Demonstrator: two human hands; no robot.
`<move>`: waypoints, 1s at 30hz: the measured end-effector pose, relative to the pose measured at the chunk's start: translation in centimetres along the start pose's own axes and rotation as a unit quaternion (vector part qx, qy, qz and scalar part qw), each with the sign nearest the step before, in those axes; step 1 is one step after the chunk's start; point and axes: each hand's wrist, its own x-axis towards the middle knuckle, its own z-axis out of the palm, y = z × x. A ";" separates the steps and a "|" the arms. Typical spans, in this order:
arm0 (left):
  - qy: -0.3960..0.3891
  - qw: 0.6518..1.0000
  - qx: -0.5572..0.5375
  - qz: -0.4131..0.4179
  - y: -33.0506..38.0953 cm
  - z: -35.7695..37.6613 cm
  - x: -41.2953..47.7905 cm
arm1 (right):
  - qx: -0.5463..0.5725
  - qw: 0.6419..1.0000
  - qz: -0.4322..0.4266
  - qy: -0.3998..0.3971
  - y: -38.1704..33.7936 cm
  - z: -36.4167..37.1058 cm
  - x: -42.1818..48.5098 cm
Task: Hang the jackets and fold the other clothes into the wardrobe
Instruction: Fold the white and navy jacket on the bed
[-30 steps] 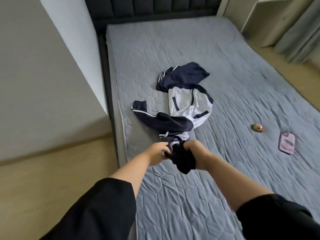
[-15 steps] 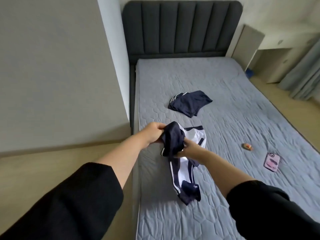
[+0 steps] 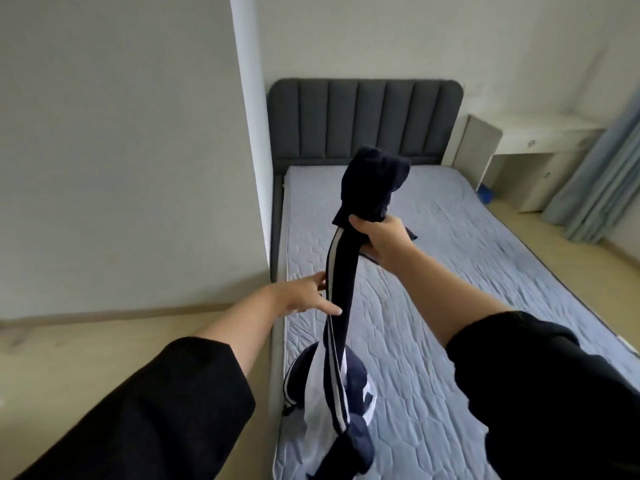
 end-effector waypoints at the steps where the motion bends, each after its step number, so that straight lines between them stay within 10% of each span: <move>1: 0.026 0.999 0.038 -0.019 0.6 0.5 -0.2 | 0.025 1.000 -0.010 -0.001 -1.6 -0.1 0.0; 4: 0.084 0.981 0.153 -0.087 2.8 2.2 -0.7 | 0.132 0.990 -0.042 -0.014 -6.1 -1.1 0.2; 9: 0.228 0.970 0.039 -0.071 6.5 3.1 -0.3 | 0.217 0.976 -0.034 -0.013 -9.2 -4.9 1.3; 20: 0.328 0.910 -0.250 0.052 18.9 1.9 -0.7 | -0.181 0.931 0.085 -0.304 -4.7 -10.7 1.1; 26: 0.345 0.857 -0.380 0.047 21.9 4.0 0.6 | -0.253 0.927 -0.193 -0.200 -4.1 -13.2 -0.8; 30: 0.338 0.814 -0.466 0.079 24.1 3.7 0.5 | -0.260 0.946 -0.177 -0.075 -2.2 -14.8 -1.4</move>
